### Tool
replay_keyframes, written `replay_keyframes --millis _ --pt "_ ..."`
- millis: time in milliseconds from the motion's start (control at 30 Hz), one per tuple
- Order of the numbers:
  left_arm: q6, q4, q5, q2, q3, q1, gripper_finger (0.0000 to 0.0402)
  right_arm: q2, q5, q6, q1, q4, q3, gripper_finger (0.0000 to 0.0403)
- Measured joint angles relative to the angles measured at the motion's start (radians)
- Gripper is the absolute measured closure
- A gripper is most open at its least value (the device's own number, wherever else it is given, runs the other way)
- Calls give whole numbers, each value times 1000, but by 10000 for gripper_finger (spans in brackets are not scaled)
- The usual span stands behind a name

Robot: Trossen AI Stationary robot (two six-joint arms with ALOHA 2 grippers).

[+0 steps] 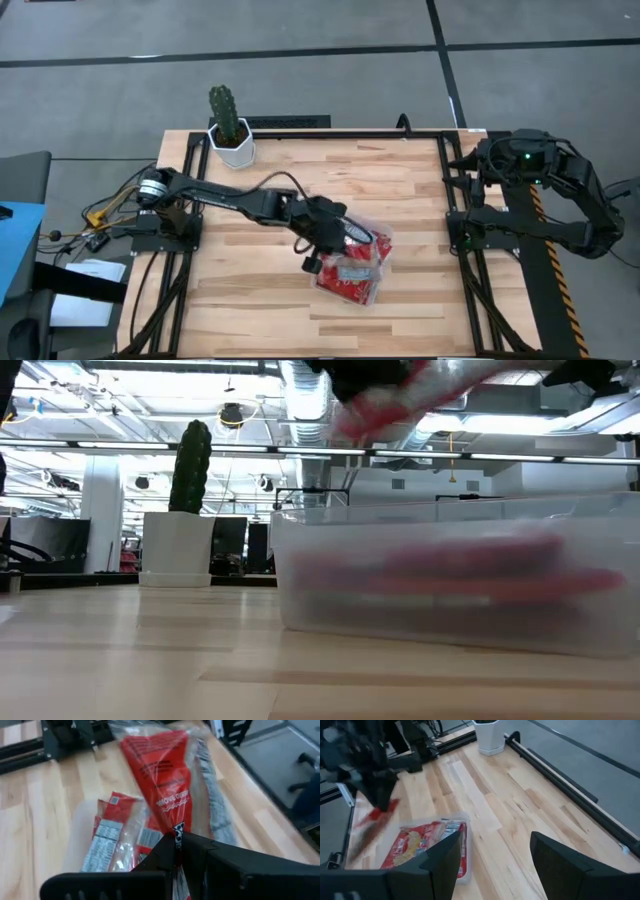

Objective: Sort popcorn bags into baskets
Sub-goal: Put the red popcorn bag into the transparent bin

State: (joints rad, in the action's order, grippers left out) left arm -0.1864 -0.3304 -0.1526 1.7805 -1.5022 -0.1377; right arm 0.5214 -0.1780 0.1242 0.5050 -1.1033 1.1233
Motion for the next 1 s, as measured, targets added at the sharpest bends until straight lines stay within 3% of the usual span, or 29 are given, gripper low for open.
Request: replay_keyframes --millis 367,767,1000 --pt "-66 -9 -49 137 -10 -13 397 0 0 5 2 -8 0 143" --pt "-317 -18 -88 155 -13 -27 380 0 -3 18 2 -15 0 143" --pt "-330 -17 -64 155 -13 -28 380 0 -3 18 1 -15 0 143"
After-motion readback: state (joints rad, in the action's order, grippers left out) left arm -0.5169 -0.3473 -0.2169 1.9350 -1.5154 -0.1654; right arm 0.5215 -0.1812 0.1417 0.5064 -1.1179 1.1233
